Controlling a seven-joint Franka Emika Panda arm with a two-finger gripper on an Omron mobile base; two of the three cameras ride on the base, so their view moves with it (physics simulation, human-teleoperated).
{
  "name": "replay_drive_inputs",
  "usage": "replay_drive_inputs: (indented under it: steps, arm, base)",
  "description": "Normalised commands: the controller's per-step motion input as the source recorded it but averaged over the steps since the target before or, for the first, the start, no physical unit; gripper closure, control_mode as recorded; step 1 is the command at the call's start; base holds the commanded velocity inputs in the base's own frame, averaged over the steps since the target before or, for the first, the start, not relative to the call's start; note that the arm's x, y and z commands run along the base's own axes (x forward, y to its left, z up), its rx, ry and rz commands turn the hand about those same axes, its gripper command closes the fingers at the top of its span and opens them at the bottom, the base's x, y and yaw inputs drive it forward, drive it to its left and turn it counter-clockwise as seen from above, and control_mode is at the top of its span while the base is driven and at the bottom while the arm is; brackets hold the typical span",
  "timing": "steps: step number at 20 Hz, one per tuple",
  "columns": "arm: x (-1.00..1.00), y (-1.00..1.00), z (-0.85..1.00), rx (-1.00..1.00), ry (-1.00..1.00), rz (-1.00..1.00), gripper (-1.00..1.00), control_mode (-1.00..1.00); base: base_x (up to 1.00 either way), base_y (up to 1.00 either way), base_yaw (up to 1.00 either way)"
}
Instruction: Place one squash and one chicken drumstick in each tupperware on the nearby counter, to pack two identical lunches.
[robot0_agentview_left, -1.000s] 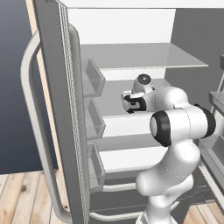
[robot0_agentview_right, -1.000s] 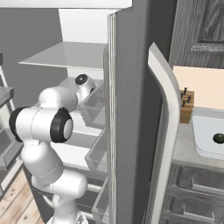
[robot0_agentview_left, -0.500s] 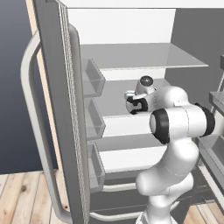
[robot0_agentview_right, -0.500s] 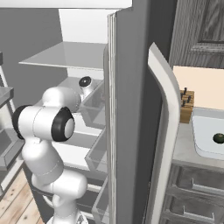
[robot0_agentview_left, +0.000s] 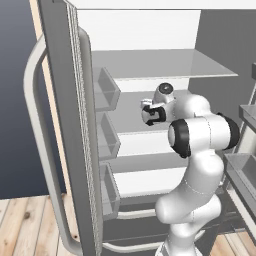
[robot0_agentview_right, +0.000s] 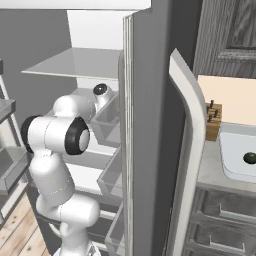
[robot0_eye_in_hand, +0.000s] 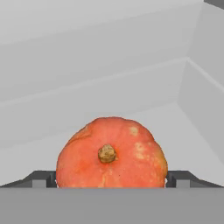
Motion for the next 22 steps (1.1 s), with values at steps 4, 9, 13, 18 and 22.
replay_drive_inputs:
  steps: [4,9,13,18,22]
  arm:
    - [0.23,0.0,-0.3,0.02,0.0,-0.03,-1.0,-1.0]
    - [0.02,0.0,-0.42,0.0,0.0,-0.04,-1.0,-1.0]
    - [0.0,0.0,-0.44,0.0,0.0,-0.04,-1.0,-1.0]
    - [0.0,0.0,-0.62,0.0,0.0,-0.04,1.0,-1.0]
    - [0.18,0.0,-0.32,0.0,-0.02,0.0,1.0,-1.0]
  base:
    - [0.0,0.0,0.0]
    - [0.0,0.0,0.0]
    - [0.0,0.0,0.0]
    - [0.0,0.0,0.0]
    - [0.0,0.0,0.0]
